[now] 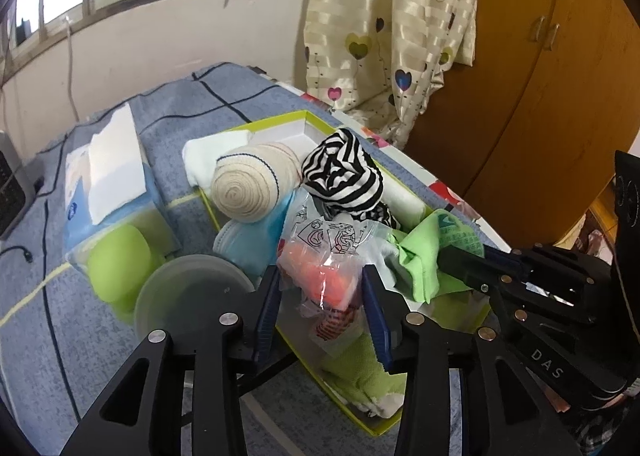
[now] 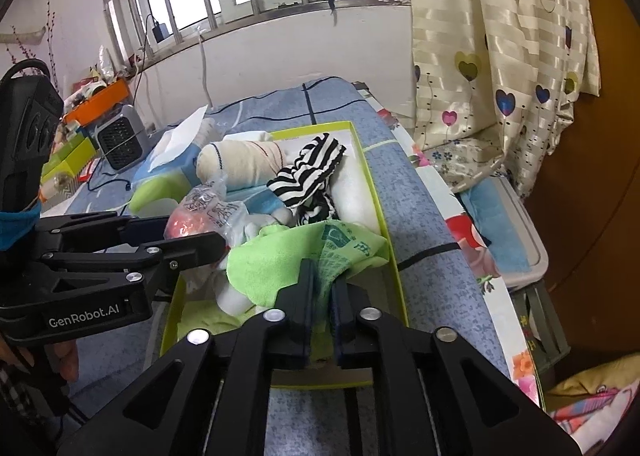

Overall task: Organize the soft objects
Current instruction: 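Lower the cloth and bag into the box and open both grippers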

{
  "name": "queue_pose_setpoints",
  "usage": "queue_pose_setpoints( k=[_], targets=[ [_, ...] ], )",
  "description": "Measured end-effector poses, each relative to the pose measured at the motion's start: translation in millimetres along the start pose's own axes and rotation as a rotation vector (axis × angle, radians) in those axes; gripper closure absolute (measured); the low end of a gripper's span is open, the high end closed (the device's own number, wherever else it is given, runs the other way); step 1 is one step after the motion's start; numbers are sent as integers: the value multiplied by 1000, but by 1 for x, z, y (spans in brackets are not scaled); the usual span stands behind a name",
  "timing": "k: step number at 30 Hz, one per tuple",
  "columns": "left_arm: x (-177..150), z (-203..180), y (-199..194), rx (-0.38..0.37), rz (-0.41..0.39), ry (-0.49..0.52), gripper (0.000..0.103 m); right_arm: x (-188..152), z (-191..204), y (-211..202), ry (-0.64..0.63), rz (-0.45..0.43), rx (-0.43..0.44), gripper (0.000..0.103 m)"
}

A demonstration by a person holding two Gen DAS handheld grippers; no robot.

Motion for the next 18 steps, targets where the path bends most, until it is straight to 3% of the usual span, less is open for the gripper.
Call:
queue_pose_setpoints(
  k=[3, 8, 12, 15, 18],
  targets=[
    [-3, -3, -1, 5, -3, 9, 60, -2, 1, -1, -3, 3, -12, 89],
    [-8, -3, -4, 1, -9, 2, 58, -6, 6, -5, -14, -3, -39, 61],
    [-13, -4, -11, 11, -23, -2, 53, -9, 9, -12, -22, -15, -62, 57],
    [-17, -5, -16, 7, -35, -1, 50, -11, 9, -15, -16, -22, -78, 46],
    [-20, -5, -20, 11, -44, -4, 49, -15, 11, -20, -12, -27, -80, 45]
  ],
)
Point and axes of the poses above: each gripper's, at about its wrist camera, not at the fingertips, and y roughly the way its jaws point, z to its left, x to its top, the point moved 7 cm from there along y, roughly the way its jaws point, and after that the axes turned 15 degrees about z, right-handed, at the moved point
